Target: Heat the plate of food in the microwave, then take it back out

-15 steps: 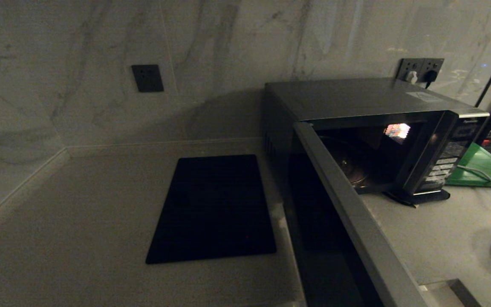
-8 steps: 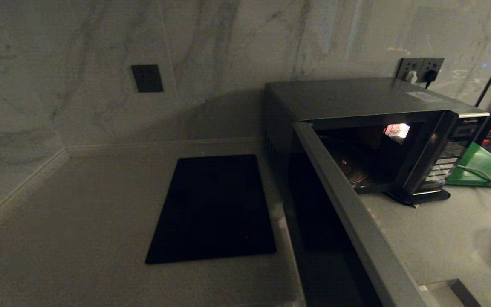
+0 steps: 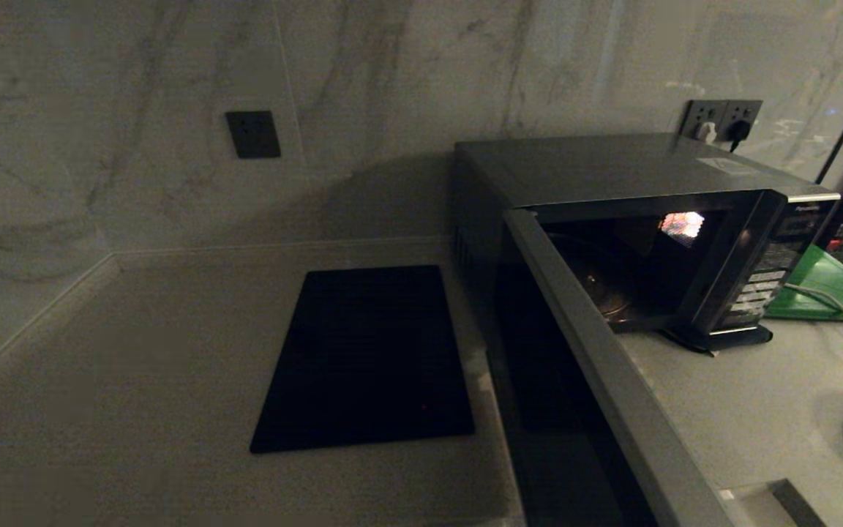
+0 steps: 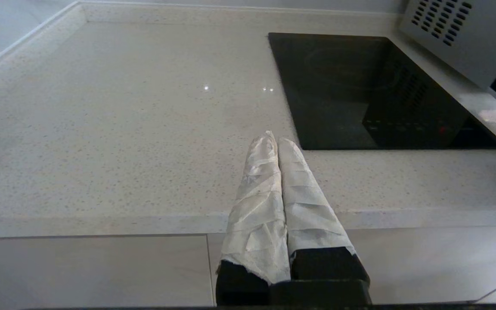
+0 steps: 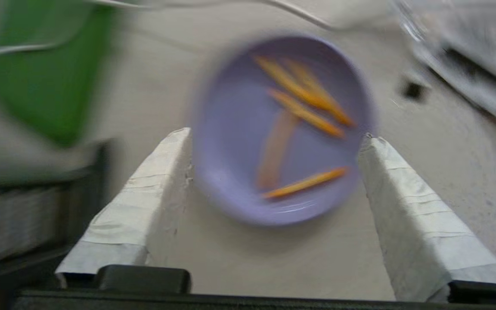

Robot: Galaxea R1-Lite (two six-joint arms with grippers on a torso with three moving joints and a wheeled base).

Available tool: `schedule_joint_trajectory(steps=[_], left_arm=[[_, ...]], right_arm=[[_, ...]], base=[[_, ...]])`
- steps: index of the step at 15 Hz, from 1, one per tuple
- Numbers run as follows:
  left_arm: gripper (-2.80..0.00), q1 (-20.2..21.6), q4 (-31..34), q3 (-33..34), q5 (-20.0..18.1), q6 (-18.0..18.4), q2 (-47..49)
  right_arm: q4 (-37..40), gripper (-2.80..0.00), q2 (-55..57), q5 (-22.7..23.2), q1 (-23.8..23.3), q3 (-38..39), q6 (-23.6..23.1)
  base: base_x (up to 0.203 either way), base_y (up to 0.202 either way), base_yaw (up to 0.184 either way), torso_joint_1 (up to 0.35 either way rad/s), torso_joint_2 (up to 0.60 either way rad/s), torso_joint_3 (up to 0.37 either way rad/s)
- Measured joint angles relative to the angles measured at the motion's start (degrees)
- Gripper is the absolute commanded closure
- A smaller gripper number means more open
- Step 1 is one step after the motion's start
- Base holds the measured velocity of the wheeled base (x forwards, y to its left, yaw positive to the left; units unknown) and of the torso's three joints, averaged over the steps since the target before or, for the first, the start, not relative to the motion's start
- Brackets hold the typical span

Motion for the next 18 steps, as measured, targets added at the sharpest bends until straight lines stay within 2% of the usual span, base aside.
schedule_joint_trajectory(steps=[4,6,7,12,14,18], left_arm=[[0.00,0.00,-0.01,0.00,0.01,0.03,0.00],[0.00,0.00,0.00,0.00,0.00,0.00,0.00],[0.00,0.00,0.00,0.00,0.02,0.00,0.00],[0.00,-0.02,0.01,0.00,0.01,0.02,0.00],[0.00,0.00,0.02,0.00,0.00,0.00,0.00],[0.00,0.00,0.00,0.00,-0.02,0.00,0.00]], right_arm=[[20.54,-2.80,-8.91,-0.11,9.69,-17.33,-0.49],[28.11,-2.80,-12.40,-0.41,15.66,-21.30,-0.61],[31.26,0.00,-13.88,-0.52,19.11,-23.08,-0.77],[51.75,0.00,-17.12,-0.52,40.81,-38.22,0.80],[58.59,0.00,-17.65,-0.52,51.22,-42.68,1.33],[64.81,0.00,-18.06,-0.13,69.73,-45.85,1.43]], base=[[0.000,0.000,0.000,0.000,0.00,0.000],[0.000,0.000,0.000,0.000,0.00,0.000],[0.000,0.000,0.000,0.000,0.00,0.000],[0.000,0.000,0.000,0.000,0.00,0.000],[0.000,0.000,0.000,0.000,0.00,0.000],[0.000,0.000,0.000,0.000,0.00,0.000]])
